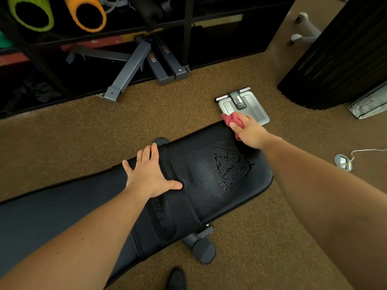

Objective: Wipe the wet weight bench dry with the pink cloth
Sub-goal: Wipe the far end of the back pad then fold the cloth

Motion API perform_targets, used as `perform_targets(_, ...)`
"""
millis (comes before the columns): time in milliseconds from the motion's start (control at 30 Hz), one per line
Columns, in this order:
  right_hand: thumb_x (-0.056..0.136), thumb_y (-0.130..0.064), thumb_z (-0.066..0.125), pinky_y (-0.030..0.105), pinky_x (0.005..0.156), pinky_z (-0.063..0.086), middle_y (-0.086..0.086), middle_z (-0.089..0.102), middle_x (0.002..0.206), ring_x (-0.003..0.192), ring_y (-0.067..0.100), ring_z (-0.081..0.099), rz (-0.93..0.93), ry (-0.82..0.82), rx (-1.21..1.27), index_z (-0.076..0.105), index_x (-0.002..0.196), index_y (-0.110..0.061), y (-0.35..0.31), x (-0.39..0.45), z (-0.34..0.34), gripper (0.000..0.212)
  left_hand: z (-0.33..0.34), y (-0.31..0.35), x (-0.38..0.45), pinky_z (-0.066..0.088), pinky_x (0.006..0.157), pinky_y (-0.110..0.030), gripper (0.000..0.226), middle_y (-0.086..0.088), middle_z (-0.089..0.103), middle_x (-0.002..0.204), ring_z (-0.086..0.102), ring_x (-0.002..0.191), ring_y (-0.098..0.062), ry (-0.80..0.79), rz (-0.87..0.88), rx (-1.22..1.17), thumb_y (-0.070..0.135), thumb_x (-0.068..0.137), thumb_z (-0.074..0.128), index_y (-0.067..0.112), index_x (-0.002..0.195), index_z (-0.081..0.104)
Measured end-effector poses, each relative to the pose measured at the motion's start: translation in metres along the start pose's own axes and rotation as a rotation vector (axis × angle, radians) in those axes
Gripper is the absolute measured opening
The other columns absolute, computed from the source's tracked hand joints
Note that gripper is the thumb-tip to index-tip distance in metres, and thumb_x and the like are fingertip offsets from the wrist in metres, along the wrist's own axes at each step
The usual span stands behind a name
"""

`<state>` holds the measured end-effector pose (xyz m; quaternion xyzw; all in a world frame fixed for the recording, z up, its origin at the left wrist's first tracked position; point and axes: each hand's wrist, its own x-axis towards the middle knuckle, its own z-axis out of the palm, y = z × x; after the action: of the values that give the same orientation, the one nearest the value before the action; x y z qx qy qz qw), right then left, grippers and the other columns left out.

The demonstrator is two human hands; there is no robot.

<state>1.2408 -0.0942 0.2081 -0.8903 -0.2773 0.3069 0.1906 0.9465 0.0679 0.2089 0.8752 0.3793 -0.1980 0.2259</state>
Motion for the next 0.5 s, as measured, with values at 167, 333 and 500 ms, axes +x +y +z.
perform_targets(167,0.101,-0.043,0.041,0.052,0.095,0.051,0.009,0.064,0.114,0.080,0.016,0.059,-0.006,-0.006,0.178,0.049,0.105,-0.045,0.028,-0.020,-0.001,0.008,-0.001,0.000,-0.001,0.000,0.119,-0.066,0.149,0.002,-0.008,0.167,-0.009,0.154,-0.019,-0.005,-0.005,0.015,0.080,0.056,0.075,0.022,0.158,-0.016)
perform_targets(333,0.104,-0.040,0.040,0.051,0.101,0.049,-0.003,0.061,0.098,0.088,0.015,0.059,0.072,0.051,0.247,0.048,0.121,-0.045,0.043,-0.054,0.001,0.019,-0.001,-0.001,-0.001,0.002,0.119,-0.066,0.148,0.002,-0.008,0.167,-0.008,0.154,-0.020,-0.007,-0.001,0.032,0.083,0.055,0.073,0.023,0.158,-0.015)
perform_targets(500,0.108,-0.032,0.039,0.050,0.099,0.050,0.011,0.065,0.108,0.085,0.014,0.061,0.096,0.124,0.273,0.043,0.136,-0.043,0.049,-0.094,0.012,0.031,-0.001,-0.001,-0.005,0.001,0.119,-0.065,0.148,0.003,-0.016,0.167,-0.012,0.154,-0.020,-0.006,-0.003,0.043,0.084,0.057,0.071,0.022,0.157,-0.019)
